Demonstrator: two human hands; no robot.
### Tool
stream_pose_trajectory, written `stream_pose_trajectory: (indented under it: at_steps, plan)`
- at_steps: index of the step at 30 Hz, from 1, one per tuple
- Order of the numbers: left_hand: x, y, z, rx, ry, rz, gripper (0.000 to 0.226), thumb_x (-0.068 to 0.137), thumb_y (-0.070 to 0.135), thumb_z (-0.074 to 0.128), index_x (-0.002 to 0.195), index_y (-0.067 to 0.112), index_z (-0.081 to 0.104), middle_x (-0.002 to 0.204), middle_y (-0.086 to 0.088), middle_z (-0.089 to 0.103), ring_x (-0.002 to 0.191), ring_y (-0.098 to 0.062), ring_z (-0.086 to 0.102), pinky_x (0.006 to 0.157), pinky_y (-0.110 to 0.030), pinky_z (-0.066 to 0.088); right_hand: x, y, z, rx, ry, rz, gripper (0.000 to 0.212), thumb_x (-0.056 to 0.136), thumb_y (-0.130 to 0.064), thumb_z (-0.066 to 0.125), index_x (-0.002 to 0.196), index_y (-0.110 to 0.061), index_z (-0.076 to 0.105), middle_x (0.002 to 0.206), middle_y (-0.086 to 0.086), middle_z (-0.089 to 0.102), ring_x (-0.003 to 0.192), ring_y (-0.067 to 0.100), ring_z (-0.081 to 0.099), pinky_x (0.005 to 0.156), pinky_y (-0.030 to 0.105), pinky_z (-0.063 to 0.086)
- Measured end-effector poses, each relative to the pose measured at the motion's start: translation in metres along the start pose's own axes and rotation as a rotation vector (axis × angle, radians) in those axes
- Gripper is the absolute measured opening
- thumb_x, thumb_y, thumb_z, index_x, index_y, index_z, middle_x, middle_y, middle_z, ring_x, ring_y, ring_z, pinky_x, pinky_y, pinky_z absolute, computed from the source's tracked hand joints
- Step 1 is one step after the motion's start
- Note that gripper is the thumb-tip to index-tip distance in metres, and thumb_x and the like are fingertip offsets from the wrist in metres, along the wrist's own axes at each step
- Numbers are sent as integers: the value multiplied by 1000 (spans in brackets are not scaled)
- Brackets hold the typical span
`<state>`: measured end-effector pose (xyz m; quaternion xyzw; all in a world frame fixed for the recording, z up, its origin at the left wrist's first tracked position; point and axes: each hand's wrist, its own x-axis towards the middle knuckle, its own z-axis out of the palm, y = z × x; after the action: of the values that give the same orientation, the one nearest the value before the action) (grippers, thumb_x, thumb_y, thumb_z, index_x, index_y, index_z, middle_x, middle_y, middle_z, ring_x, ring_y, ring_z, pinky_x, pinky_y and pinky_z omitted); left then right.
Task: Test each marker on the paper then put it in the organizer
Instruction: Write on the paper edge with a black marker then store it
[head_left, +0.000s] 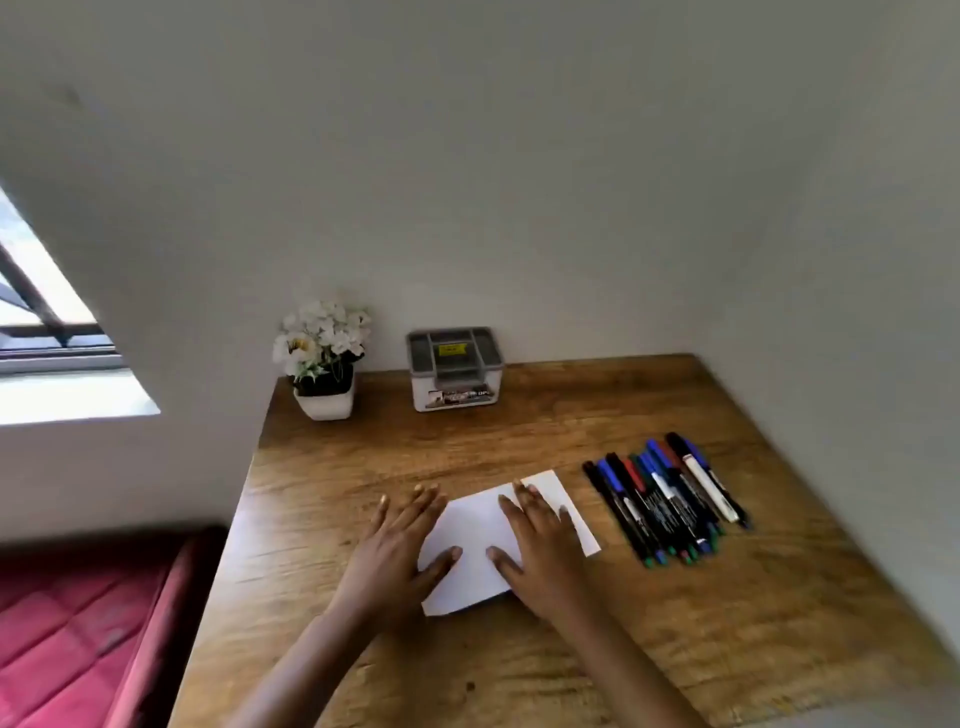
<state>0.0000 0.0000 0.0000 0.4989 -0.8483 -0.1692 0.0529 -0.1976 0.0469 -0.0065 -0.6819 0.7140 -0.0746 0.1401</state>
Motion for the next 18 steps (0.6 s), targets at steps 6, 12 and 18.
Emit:
stream_pose_trajectory:
  at_steps: [6, 12, 18]
  plan:
    - [-1, -13, 17, 69, -163, 75, 103, 60, 91, -7, 142, 30, -21, 152, 8, -25, 140, -10, -24, 116, -37, -13, 16, 14, 12, -114, -47, -24, 93, 69, -80, -6, 149, -34, -5, 160, -4, -12, 147, 14, -13, 114, 46, -14]
    - [-5, 0, 29, 109, -100, 86, 99, 71, 88, 3, 145, 27, -22, 153, 8, -25, 138, -10, -31, 113, -36, -20, 16, 37, 6, -141, -91, -56, 92, 67, -81, -3, 148, -37, -8, 159, -7, -13, 146, 12, -13, 115, 47, -9]
    - [-7, 14, 38, 105, -22, 58, 101, 71, 91, 5, 148, 28, -15, 154, 11, -20, 140, -12, -26, 113, -38, -18, 12, 54, -11, -108, -29, -63, 87, 78, -77, 10, 149, -27, 20, 158, -1, 19, 146, 17, 15, 117, 44, 3]
